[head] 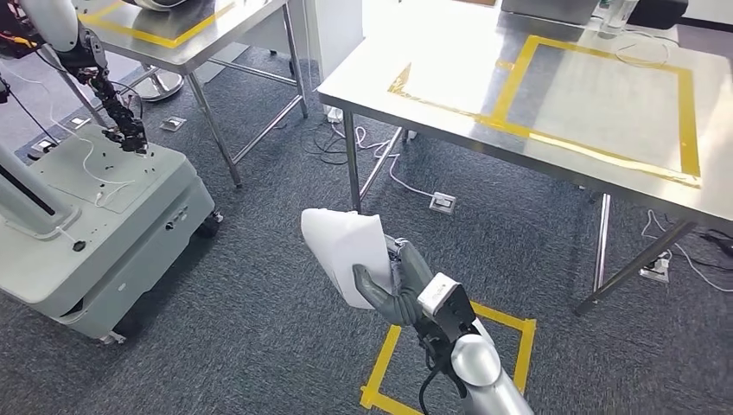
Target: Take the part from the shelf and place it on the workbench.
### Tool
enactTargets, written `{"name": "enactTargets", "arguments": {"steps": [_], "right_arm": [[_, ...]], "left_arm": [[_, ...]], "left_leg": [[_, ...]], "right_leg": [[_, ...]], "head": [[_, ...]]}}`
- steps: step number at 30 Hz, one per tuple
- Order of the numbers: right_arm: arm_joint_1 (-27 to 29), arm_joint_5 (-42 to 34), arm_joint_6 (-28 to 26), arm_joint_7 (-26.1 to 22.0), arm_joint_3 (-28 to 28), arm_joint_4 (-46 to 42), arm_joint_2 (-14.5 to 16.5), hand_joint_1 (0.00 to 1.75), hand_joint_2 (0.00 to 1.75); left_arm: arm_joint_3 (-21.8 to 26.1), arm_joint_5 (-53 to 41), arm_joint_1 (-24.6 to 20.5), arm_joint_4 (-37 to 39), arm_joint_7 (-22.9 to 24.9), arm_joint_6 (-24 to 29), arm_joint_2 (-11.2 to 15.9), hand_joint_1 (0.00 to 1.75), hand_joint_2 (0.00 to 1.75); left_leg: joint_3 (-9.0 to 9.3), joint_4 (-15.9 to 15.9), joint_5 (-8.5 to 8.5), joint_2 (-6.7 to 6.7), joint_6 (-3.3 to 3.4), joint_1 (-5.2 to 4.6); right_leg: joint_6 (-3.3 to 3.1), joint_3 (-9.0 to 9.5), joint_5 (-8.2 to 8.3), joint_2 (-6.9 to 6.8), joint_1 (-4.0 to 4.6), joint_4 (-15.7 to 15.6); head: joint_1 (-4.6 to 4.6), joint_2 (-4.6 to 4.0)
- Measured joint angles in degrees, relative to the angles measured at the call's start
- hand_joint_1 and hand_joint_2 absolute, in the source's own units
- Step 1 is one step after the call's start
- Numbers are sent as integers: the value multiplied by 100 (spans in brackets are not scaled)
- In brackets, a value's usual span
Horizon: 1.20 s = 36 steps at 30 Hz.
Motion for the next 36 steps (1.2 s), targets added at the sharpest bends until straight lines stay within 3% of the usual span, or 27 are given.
{"name": "enactTargets", "arguments": {"steps": [1,2,4,6,7,9,11,13,15,16,17,19,21,24,26,28,29,30,31,32,34,36], "right_arm": [[9,2,0,0,-2,0,0,175,175],[16,3,0,0,-3,0,0,175,175],[22,8,0,0,-4,0,0,175,175],[25,15,1,-2,-5,-2,0,175,175],[34,20,3,-3,-7,-3,0,175,175],[70,28,7,-5,-16,-5,-1,175,175],[89,40,13,-6,-26,-7,-2,175,175],[88,49,19,-7,-26,-9,-2,175,175],[104,55,20,-4,-26,-9,-5,175,175],[114,60,17,-2,-26,-9,-7,175,175],[121,64,15,-1,-26,-11,-8,175,175],[123,70,13,-1,-26,-31,-9,175,175],[122,74,13,-4,-26,-57,-9,175,175],[141,81,12,-1,-29,-82,-14,175,175],[144,85,12,0,-28,-103,-15,175,175],[135,86,11,2,-28,-114,-14,175,175],[131,91,11,3,-28,-114,-13,175,175],[126,102,11,5,-28,-114,-14,175,175],[111,114,11,7,-28,-114,-14,175,175],[81,126,11,9,-28,-113,-15,175,175],[-37,155,14,11,-27,-107,-15,175,175],[-238,206,15,12,-26,-65,-19,175,175]], "left_arm": [[0,-3,10,0,-1,0,2,0,175],[0,-3,16,-1,-1,0,6,0,175],[0,-5,17,0,-2,0,12,0,175],[0,-8,16,2,-2,0,13,0,175],[0,-11,16,3,3,0,12,0,175],[0,-16,12,3,14,1,8,0,175],[0,-21,12,0,26,3,3,0,175],[0,-29,23,-2,48,10,7,0,175],[0,-41,34,-2,70,19,10,0,175],[0,-49,33,-1,74,21,10,0,175],[0,-55,29,-1,78,22,7,0,175],[0,-64,18,0,80,22,-4,0,175],[0,-68,5,-1,81,22,-12,0,175],[0,-72,-16,-2,83,22,-11,0,175],[0,-81,-23,0,76,21,-14,0,175],[0,-98,-18,3,68,20,-18,0,175],[0,-109,-11,4,68,20,-17,0,175],[0,-122,-3,4,69,19,-15,0,175],[0,-135,3,4,71,19,-12,0,175],[0,-149,6,3,73,17,-9,0,175],[-1,-179,3,3,74,15,-5,0,175],[-3,-215,-9,5,72,8,-5,0,175]], "left_leg": [[-1,-33,103,-9,2,3],[97,-275,296,-33,6,10],[412,-1021,660,-229,5,34],[587,-1415,752,-411,24,47],[601,-1435,733,-424,49,39],[609,-1459,766,-314,131,40],[617,-1499,795,-197,210,50],[615,-1508,794,-65,253,36],[613,-1507,786,74,267,16],[617,-1507,782,136,270,10],[626,-1507,777,193,269,6],[652,-1504,757,292,250,-10],[671,-1501,736,364,204,-30],[696,-1508,714,432,116,-29],[617,-1308,569,268,51,-19],[327,-685,237,51,-2,-3],[146,-315,84,12,-21,3],[12,-51,18,1,-36,7],[-37,20,66,-3,-44,11],[20,-132,222,-13,-47,16],[338,-854,619,-135,-51,38],[565,-1373,776,-294,-29,53]], "right_leg": [[3,3,-2,63,-3,9],[11,6,-7,126,-9,23],[51,-8,-28,241,-16,73],[123,-56,-31,342,-18,111],[166,-79,-16,395,-19,109],[239,-107,8,444,-35,101],[288,-228,-151,231,-23,349],[323,-558,-520,-33,-14,1056],[335,-853,-737,-100,-17,1683],[328,-858,-690,-110,-15,1710],[311,-736,-543,-126,-9,1489],[244,-291,-202,-258,32,663],[163,-20,-62,-371,79,125],[69,-4,-46,-286,82,35],[5,23,-10,-211,40,-13],[-32,37,2,-139,16,-30],[-40,35,1,-93,14,-28],[-42,35,-1,-42,12,-24],[-41,36,-2,16,8,-17],[-33,38,-5,77,0,-6],[3,32,-21,194,-19,36],[74,-18,-31,304,-24,94]], "head": [[-1,0],[-1,0],[-2,0],[-6,0],[-8,0],[-8,0],[11,0],[31,0],[33,0],[34,0],[34,0],[33,0],[31,0],[31,0],[23,0],[14,0],[14,0],[15,0],[16,0],[15,0],[15,0],[12,0]]}}
